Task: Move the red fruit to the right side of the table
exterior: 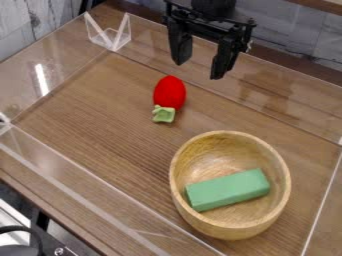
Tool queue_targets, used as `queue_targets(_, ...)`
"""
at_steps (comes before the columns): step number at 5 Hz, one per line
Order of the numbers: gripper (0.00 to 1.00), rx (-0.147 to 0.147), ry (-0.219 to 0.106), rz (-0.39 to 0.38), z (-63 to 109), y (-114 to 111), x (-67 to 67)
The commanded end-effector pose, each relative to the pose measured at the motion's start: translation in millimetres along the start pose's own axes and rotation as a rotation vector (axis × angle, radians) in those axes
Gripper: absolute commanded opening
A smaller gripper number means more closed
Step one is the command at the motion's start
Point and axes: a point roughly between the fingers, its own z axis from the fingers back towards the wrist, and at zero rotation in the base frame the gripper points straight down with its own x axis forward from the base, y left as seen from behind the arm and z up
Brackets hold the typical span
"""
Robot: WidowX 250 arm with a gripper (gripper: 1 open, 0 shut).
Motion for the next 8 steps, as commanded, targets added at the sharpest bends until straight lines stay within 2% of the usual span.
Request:
queue_targets(1, 1.0, -0.007, 0.029, 0.023, -7.2, -4, -1.8)
queue_targets(2, 1.0, -0.012, 0.016, 0.073, -9.2, 18, -17.1)
queue_targets(3, 1.0, -0.015, -0.027, 0.025, -9.4, 58, -27.7)
queue_targets(4, 1.0, -0.015, -0.092, -0.027, -8.9, 91, -39.0)
queue_targets(5, 1.0, -0.012, -0.153, 0.002, -16.5, 127, -57.0)
queue_targets(6, 1.0, -0.015, -0.202, 0.025, -30.9, 148, -59.4)
queue_targets(7, 1.0, -0.005, -0.217, 0.059, -49.3, 153, -58.0)
queue_targets(8, 0.0, 0.005, -0.223, 0.085, -60.9, 156, -54.3)
